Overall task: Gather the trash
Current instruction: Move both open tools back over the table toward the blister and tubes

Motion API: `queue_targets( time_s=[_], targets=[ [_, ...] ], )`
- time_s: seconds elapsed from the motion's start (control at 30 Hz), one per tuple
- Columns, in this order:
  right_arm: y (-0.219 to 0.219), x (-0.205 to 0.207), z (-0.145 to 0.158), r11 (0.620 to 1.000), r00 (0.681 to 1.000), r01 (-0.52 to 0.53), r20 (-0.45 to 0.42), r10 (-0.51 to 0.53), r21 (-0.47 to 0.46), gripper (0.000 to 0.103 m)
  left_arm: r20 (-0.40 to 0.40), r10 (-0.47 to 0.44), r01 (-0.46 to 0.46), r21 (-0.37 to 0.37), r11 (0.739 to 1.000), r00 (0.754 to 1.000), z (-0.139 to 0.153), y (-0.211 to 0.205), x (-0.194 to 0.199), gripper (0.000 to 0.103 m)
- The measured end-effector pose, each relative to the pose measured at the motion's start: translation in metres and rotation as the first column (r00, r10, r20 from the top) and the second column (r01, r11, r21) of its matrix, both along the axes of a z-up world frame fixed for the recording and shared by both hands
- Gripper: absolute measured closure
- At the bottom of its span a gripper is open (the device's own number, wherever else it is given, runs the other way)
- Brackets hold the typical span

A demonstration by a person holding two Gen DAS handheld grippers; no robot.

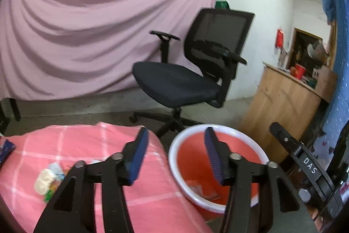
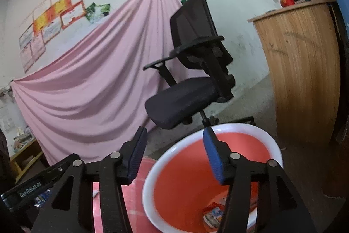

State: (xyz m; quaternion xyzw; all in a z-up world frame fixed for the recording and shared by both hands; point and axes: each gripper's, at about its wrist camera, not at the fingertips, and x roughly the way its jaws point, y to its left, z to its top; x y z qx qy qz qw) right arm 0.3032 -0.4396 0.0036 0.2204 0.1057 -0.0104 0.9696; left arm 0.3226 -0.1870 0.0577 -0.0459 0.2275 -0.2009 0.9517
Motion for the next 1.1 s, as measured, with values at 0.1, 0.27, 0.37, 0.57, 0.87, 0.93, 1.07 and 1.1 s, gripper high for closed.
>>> queue_targets(
  time_s=[0.1, 0.27, 0.37, 0.57, 0.87, 0.93, 1.07, 1.1],
  targets=[
    [0.011, -0.002, 0.006, 1.0, 0.999, -0.019, 0.036, 0.019, -0.01, 0.03, 0.04, 0.051, -0.051, -0.007, 0.999, 0.998, 0.009, 0.022, -0.009, 0.045],
    [0.034, -0.009, 0.018, 0.997, 0.991, -0.063, 0.117, 0.069, -0.051, 0.014, 0.092, 0.164, -0.162, -0.033, 0.986, 0.982, 0.016, 0.06, -0.033, 0.006],
    [0.05, -0.015, 0.023, 0.993, 0.982, -0.078, 0.164, 0.091, -0.085, 0.0, 0.134, 0.23, -0.224, -0.054, 0.973, 0.964, 0.017, 0.083, -0.05, 0.003],
    [0.082, -0.029, 0.033, 0.979, 0.953, -0.119, 0.259, 0.159, -0.165, 0.0, 0.176, 0.344, -0.34, -0.055, 0.939, 0.922, 0.014, 0.118, -0.078, 0.002],
    [0.131, -0.037, 0.036, 0.94, 0.917, -0.194, 0.289, 0.276, -0.28, 0.0, 0.238, 0.451, -0.456, -0.036, 0.889, 0.86, 0.005, 0.16, -0.113, 0.002],
    [0.142, -0.037, 0.036, 0.926, 0.907, -0.22, 0.285, 0.31, -0.307, 0.0, 0.247, 0.463, -0.471, -0.027, 0.882, 0.851, 0.002, 0.167, -0.119, 0.002],
    [0.162, -0.036, 0.032, 0.896, 0.894, -0.257, 0.262, 0.363, -0.363, 0.0, 0.255, 0.482, -0.497, -0.003, 0.868, 0.839, -0.007, 0.178, -0.125, 0.002],
    [0.167, -0.034, 0.031, 0.886, 0.892, -0.267, 0.251, 0.376, -0.38, 0.0, 0.252, 0.484, -0.501, 0.001, 0.866, 0.838, -0.01, 0.18, -0.125, 0.002]
  ],
)
